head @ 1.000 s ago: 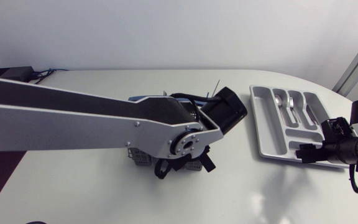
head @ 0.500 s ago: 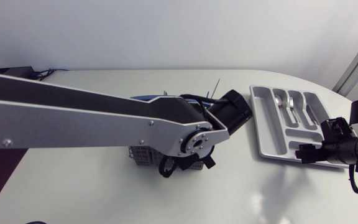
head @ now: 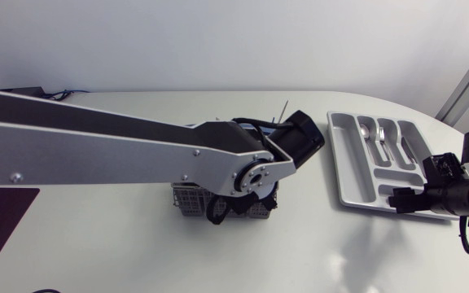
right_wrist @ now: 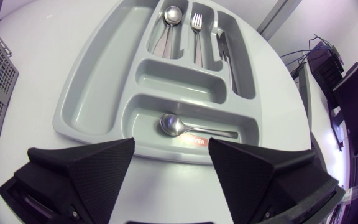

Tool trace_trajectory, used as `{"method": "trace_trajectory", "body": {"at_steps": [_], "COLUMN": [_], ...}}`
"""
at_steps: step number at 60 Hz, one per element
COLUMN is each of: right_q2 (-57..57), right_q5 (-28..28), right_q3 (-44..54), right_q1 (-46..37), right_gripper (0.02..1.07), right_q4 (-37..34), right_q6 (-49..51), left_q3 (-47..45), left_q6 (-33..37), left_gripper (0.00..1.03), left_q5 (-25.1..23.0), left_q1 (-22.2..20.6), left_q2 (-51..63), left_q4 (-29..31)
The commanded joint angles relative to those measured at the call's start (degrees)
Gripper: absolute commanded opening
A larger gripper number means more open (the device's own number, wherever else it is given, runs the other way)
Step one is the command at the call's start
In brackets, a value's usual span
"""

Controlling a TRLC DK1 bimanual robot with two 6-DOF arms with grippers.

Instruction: Unload the cutlery basket into the drawer organizer.

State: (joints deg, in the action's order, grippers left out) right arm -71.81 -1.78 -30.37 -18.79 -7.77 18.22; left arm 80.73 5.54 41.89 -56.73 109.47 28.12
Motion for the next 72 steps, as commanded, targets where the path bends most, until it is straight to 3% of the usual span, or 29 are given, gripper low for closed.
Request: {"method": "trace_trajectory", "body": {"at_steps": [1, 30, 44, 55, 62, 72], "right_q2": [1.15, 2.55, 4.66, 13.63, 20.48, 28.31], "right_q5": [-0.50, -0.06, 0.02, 2.75, 5.74, 8.11], "right_q3": [1.89, 3.74, 4.35, 5.85, 4.97, 1.89], "right_q1": [0.33, 0.94, 2.35, 6.66, 9.82, 17.73], "right_gripper": [0.94, 0.94, 0.94, 0.94, 0.94, 0.94], "right_q4": [0.30, 1.53, 1.62, -0.32, -4.89, -10.25], "right_q6": [-0.11, 0.15, 0.15, -0.02, -0.55, -0.99], "left_q3": [-1.36, -14.28, -22.90, -25.53, -24.92, -20.88], "left_q6": [-1.76, 2.90, 5.80, 6.32, 5.62, 3.07], "left_gripper": [0.03, 0.03, 0.03, 0.03, 0.03, 0.03], "left_q5": [-1.63, -2.95, -3.92, -7.52, -11.13, -15.61], "left_q1": [0.04, 0.13, 0.57, 1.18, 1.45, 1.53], "left_q2": [2.59, -13.14, -23.69, -32.57, -35.82, -36.70], "left_q4": [0.01, -9.93, -19.95, -26.36, -27.86, -24.08]}}
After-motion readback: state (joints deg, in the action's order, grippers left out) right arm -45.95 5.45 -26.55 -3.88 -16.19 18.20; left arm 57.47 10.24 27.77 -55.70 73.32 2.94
